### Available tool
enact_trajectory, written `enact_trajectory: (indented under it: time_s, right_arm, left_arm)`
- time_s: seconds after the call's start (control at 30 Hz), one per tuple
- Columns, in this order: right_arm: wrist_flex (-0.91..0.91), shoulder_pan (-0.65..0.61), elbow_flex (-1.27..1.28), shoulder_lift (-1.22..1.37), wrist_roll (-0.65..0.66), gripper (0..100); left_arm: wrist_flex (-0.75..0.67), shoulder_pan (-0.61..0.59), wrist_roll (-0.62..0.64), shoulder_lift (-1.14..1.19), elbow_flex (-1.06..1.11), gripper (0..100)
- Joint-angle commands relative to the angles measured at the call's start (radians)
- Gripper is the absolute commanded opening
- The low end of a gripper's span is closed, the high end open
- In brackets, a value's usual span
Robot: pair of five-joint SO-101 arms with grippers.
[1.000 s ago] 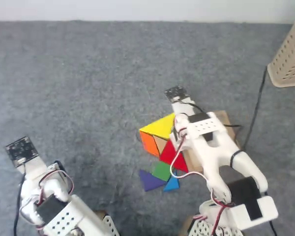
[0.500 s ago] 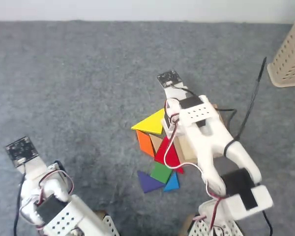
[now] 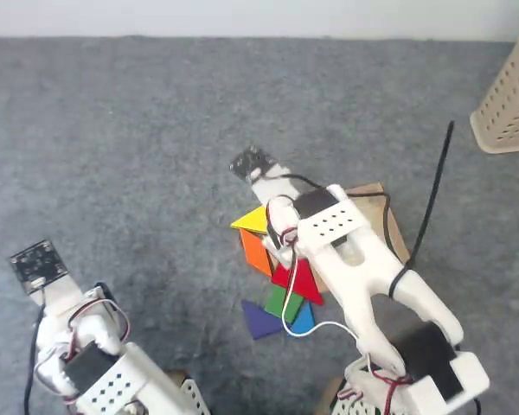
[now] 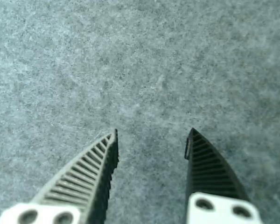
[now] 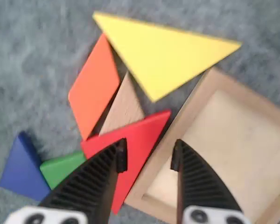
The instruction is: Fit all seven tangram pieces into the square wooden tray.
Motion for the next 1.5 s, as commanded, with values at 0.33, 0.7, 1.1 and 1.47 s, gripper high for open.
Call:
enact_trajectory:
  time_s: [0.33,0.7,1.1,1.47]
  right_arm:
    - [-0.016,-0.151,0.129,-0.053,-0.121,25.3]
    - [-0.139,-0.119,0.129,-0.022,-0.238,25.4]
    - [-0.197,-0.104,0.109,0.148,-0.242,25.4]
    - [-0.134,-0.110,0.092,0.018,-0.235,25.6]
  left_arm:
    - [0.003,0.002,0.009,-0.011,-0.019,23]
    - [0.003,0.002,0.009,-0.011,-0.019,23]
    - [0.003,0.002,0.009,-0.011,-0.019,23]
    - [0.003,0.002,0.009,-0.011,-0.019,23]
